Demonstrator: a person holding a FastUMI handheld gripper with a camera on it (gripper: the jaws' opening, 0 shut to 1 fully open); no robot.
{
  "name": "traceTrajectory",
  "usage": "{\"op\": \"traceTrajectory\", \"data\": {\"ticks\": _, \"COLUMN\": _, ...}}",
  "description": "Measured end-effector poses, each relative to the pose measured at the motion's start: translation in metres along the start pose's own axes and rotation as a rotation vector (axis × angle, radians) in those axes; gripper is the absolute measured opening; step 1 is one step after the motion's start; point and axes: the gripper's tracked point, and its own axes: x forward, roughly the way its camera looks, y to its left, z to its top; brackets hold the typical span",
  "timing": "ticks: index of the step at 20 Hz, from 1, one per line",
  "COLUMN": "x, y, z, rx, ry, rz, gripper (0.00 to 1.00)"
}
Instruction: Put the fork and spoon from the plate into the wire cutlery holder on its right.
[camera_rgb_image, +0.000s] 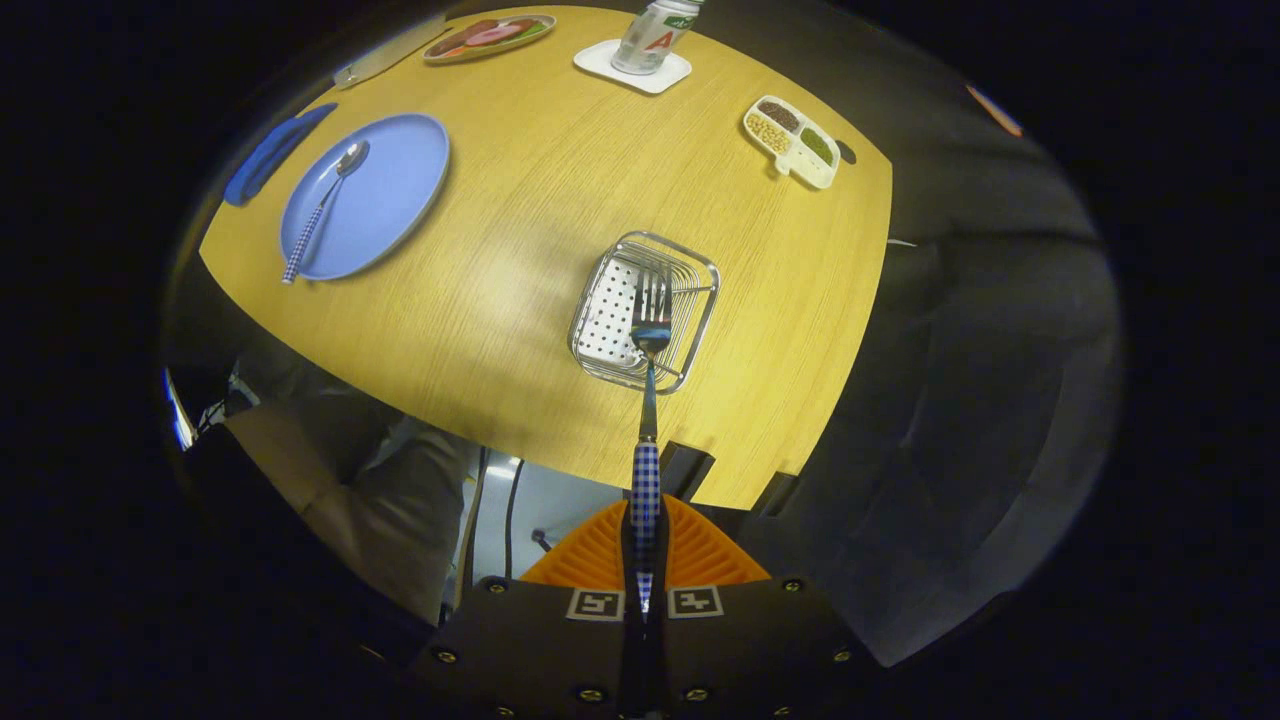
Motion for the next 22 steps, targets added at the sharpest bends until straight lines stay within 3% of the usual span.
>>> {"op": "traceTrajectory", "data": {"ticks": 13, "x": 0.027, "y": -0.025, "z": 0.033, "rx": -0.265, "ry": 0.225, "rz": -0.076, "gripper": 0.02}}
{"op": "traceTrajectory", "data": {"ticks": 22, "x": 0.045, "y": -0.013, "z": 0.051, "rx": -0.289, "ry": 0.238, "rz": -0.030, "gripper": 0.06}}
